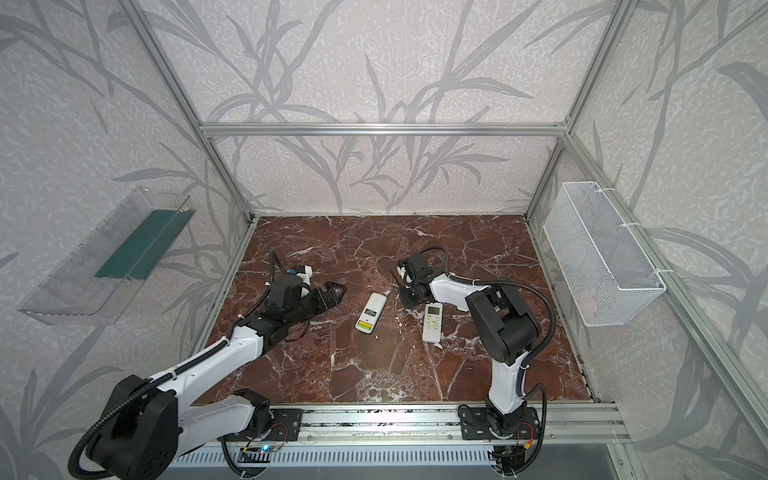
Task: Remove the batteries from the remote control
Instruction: 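Lift the screwdriver with the right gripper and carry it toward the white remote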
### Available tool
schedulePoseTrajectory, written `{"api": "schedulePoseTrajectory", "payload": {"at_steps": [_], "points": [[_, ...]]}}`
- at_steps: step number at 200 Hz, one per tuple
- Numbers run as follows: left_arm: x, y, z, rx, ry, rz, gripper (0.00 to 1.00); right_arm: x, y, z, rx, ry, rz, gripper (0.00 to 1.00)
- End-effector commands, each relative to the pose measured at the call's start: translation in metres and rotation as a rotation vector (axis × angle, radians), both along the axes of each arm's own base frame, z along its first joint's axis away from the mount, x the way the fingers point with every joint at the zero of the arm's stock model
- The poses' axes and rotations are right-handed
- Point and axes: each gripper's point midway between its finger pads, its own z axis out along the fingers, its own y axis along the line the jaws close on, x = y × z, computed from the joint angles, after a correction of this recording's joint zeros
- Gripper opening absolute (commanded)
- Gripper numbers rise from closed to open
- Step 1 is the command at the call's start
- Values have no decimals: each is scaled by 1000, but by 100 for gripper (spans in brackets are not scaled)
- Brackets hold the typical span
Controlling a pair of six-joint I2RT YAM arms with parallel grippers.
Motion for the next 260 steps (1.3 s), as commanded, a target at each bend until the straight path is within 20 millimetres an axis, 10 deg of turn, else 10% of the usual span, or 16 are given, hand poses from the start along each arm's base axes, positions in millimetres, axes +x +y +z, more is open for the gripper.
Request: {"api": "schedulePoseTrajectory", "payload": {"at_steps": [1,124,260], "points": [[6,1,8,34,14,4,99,-8,-5,24,-32,-78,44,0],[31,-64,40,-211,-28,-164,71,-83,44,110,-137,-446,345,0],[35,-87,56,-363,-116,-171,27,-94,69,139,92,-457,334,0]]}}
